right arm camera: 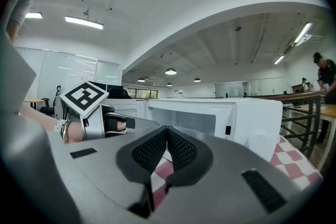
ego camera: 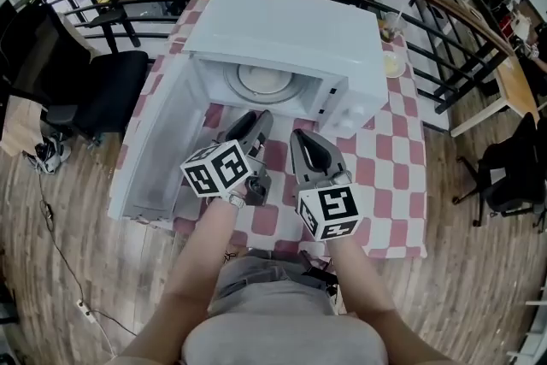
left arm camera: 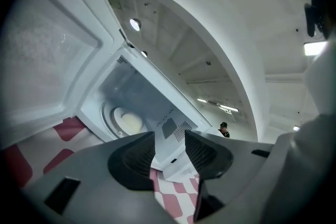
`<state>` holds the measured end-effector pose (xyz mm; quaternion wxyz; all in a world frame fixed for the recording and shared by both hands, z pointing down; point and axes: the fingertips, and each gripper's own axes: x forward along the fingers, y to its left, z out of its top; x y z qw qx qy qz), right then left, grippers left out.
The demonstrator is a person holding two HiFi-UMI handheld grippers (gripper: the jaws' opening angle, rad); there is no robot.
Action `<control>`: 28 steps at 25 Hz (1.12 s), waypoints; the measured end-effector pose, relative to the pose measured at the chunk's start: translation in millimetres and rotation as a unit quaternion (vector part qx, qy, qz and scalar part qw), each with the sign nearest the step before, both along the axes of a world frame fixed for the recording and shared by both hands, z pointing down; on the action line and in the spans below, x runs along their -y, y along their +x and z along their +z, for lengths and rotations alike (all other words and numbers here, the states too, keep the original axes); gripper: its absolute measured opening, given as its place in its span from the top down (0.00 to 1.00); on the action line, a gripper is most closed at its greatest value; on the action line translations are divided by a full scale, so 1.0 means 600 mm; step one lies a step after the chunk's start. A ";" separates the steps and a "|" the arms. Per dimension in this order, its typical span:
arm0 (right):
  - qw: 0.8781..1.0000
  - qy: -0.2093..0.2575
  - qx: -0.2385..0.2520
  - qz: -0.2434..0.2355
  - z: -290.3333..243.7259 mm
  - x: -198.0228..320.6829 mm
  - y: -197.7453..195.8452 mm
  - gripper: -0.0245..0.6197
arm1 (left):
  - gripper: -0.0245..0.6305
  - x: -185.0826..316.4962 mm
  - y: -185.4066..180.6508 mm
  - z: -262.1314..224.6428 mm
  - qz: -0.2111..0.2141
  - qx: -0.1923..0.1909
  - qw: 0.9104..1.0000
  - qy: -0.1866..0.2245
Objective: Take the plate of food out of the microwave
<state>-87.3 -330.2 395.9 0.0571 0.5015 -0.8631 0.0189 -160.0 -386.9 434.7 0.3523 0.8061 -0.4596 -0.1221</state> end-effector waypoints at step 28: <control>0.998 -0.052 0.004 0.024 0.101 0.069 0.030 0.92 | 0.52 0.159 -0.020 0.216 -0.143 -0.133 0.949 -0.249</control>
